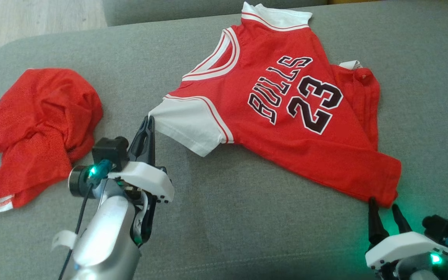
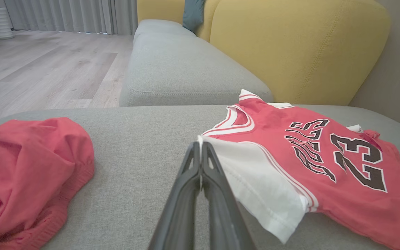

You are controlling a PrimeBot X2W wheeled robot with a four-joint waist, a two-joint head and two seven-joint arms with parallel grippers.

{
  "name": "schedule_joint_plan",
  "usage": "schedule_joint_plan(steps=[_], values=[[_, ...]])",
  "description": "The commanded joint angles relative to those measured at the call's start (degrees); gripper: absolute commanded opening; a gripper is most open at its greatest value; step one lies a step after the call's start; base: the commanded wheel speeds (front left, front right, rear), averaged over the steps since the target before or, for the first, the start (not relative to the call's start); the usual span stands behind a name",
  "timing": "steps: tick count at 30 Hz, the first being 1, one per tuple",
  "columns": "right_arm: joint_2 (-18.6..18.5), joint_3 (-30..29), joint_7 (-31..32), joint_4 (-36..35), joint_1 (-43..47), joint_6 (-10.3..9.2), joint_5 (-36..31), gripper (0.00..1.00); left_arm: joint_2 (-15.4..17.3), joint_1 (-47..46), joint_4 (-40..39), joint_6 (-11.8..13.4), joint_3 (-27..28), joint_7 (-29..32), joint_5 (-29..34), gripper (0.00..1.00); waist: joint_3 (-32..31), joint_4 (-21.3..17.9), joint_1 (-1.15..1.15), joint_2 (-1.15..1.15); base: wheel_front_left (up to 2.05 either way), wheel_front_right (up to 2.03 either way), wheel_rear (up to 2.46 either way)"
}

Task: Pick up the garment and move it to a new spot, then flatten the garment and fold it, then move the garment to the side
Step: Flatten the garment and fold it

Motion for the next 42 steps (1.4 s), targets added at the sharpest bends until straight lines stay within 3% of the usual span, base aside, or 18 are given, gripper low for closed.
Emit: schedule_joint_plan(steps=[1,9,10,11,12,20,27,33,42], values=[[-0.56,1.54,-1.15,-0.85,-2.52,-0.04,0.57,1.0,1.24,-1.65,-2.05,0.21,1.85,-0.72,0.45,0.0,0.1,0.07,0.0,0.0,0.0,0.0,0.0],[-0.56,2.95,-2.11,0.59,-4.05,-0.04,1.27,1.0,1.5,-2.26,-1.85,0.25,1.52,-0.72,0.23,0.0,0.56,0.2,0.0,0.0,0.0,0.0,0.0],[-0.56,3.24,-2.29,0.6,-4.18,-0.04,1.28,0.72,1.55,-2.34,-1.77,0.24,1.47,-0.72,0.21,0.0,0.58,0.19,0.0,0.0,0.0,0.0,0.0],[-0.56,3.53,-2.48,0.58,-4.27,-0.04,1.05,0.19,1.6,-2.41,-1.69,0.25,1.42,-0.72,0.18,0.0,0.59,0.18,0.0,0.0,0.0,0.0,0.0],[-0.56,3.7,-2.62,0.54,-4.34,-0.04,0.66,0.0,1.65,-2.47,-1.61,0.27,1.4,-0.72,0.15,0.0,0.58,0.15,0.0,0.0,0.0,0.0,0.0],[-0.56,5.01,-2.81,-3.99,-4.45,-0.04,-1.02,0.0,2.13,-2.42,-1.87,0.67,1.94,-0.72,-0.36,0.0,-0.53,0.08,0.0,0.0,0.0,0.0,0.0],[-0.56,5.03,1.28,-18.41,-6.66,-0.04,-4.64,0.0,2.23,-3.33,-6.09,-0.11,3.46,-0.55,-2.61,0.0,-3.49,0.22,0.0,0.0,0.0,0.0,0.0],[-1.07,3.01,7.62,-31.46,-13.97,-0.04,-8.82,0.0,2.32,-7.14,-13.79,-0.63,5.7,1.04,-5.56,0.0,-6.34,0.91,0.0,0.0,0.0,0.0,0.0],[-5.9,3.09,12.2,-36.99,-28.06,-0.04,-10.11,0.0,1.42,-13.38,-26.26,-0.45,9.26,4.2,-11.53,0.0,-9.92,2.57,0.0,0.0,0.0,0.0,0.0]])
